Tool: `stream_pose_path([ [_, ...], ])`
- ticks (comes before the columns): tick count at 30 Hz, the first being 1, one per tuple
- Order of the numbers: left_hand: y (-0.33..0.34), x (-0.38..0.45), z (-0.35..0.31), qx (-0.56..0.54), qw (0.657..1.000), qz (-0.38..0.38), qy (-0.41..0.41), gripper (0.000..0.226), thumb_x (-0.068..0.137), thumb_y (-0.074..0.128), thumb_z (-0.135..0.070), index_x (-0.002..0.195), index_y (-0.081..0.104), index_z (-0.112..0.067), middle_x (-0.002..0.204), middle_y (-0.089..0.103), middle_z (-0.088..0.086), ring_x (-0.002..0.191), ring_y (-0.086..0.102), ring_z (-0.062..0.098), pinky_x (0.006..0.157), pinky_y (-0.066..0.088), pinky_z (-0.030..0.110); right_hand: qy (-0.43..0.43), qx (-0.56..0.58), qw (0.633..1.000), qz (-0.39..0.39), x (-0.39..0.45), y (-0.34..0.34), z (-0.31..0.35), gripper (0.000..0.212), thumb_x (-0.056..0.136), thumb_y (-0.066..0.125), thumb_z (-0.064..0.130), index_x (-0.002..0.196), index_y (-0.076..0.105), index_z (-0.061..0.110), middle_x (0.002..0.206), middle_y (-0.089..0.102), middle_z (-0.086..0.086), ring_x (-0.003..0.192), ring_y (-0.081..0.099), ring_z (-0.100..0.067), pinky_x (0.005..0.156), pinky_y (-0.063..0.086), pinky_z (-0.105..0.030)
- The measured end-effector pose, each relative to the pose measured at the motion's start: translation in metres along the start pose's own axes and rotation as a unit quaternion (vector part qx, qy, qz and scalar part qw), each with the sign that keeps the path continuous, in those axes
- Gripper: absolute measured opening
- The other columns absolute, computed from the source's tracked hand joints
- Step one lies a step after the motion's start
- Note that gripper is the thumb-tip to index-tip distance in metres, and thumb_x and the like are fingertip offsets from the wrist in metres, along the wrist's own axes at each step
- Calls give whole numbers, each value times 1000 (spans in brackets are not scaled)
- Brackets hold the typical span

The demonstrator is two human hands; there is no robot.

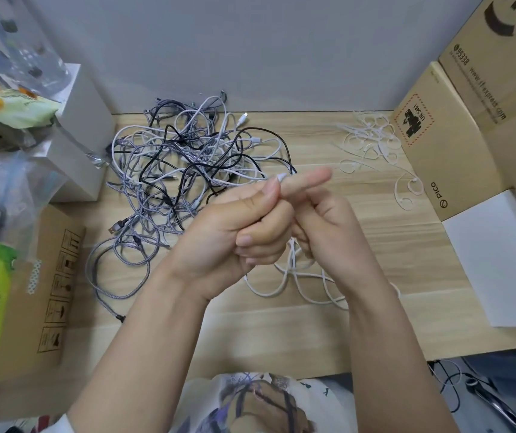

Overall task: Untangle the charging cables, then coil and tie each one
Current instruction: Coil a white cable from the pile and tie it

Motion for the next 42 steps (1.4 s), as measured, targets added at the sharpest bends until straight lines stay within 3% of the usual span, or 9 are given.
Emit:
stream_pose_path([
  [3, -5, 4, -4, 0, 997, -67, 42, 49, 93, 38, -23, 137, 34, -2, 44, 42, -10, 37, 20, 2, 37, 28, 11, 28, -131, 990, 39, 2, 17, -15, 26, 93, 44, 24, 82, 60, 7, 71, 62, -20, 67, 61, -36, 65, 53, -47],
  [6, -19, 3, -11, 48, 985, -152, 67, 36, 95, 38, -20, 129, 45, -9, 66, 64, 1, 34, 29, -1, 38, 25, 11, 42, -195, 977, 70, -4, 25, -20, 32, 95, 44, 13, 65, 53, 19, 53, 55, 10, 54, 48, -6, 58, 40, -28],
  [10, -33, -3, -8, 130, 966, -224, 27, 18, 86, 43, -26, 85, 58, -17, 112, 61, 20, 34, 36, 0, 36, 26, 19, 57, -294, 948, 112, -12, 29, -14, 32, 91, 44, 14, 62, 51, 24, 54, 50, 9, 59, 47, -7, 60, 37, -30],
  [14, -41, -6, -6, 109, 962, -246, 37, 5, 96, 40, -13, 101, 41, -10, 112, 70, 6, 53, 65, 8, 39, 44, 22, 33, -311, 943, 117, -15, 29, -4, 35, 91, 46, 18, 57, 44, 24, 57, 49, 8, 61, 46, -10, 60, 37, -30],
  [18, -55, -17, -15, 210, 939, -265, 57, 54, 100, 34, -7, 147, 9, 2, 95, 74, 0, 64, 71, 13, 52, 52, 16, -6, -282, 953, 109, -20, 23, 11, 36, 90, 55, 19, 56, 48, 24, 47, 46, 19, 51, 43, -1, 51, 30, -18],
  [23, -60, -23, -9, 375, 888, -266, -7, 42, 100, 39, -11, 141, 33, -7, 82, 68, -11, 65, 60, -11, 69, 48, 9, -103, -177, 976, 80, -22, 23, 39, 22, 84, 59, 20, 64, 65, 27, 63, 64, 9, 60, 54, -4, 61, 43, -25],
  [27, -49, -13, 8, 350, 911, -208, -70, 55, 100, 35, -32, 91, 57, 19, 39, 51, 4, 27, 32, 9, 37, 29, 16, -136, -83, 987, -7, -21, 6, 48, 17, 80, 71, 12, 65, 67, 18, 48, 59, -2, 46, 53, -8, 53, 42, -19],
  [34, -19, -8, 17, 62, 995, -5, -82, 46, 94, 40, -49, 71, 64, -17, 33, 30, -11, 29, 10, 6, 34, 12, 15, -126, -26, 987, -100, -14, -19, 44, 13, 74, 74, 12, 69, 67, 20, 45, 50, 15, 45, 39, -2, 50, 30, -11],
  [42, -7, 2, -8, -98, 994, 29, 30, 35, 96, 45, -19, 124, 54, 0, 47, 36, -9, 38, 26, 3, 42, 34, 15, 17, -75, 995, 67, -7, 9, 4, 31, 100, 41, 16, 73, 55, 7, 48, 37, 13, 39, 34, -1, 41, 28, -9],
])
Point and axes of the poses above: each hand's wrist, its own x-axis towards the middle knuckle, its own y-axis out of the palm, z = x × y, the point moved 8 cm from there along x, towards the middle knuckle
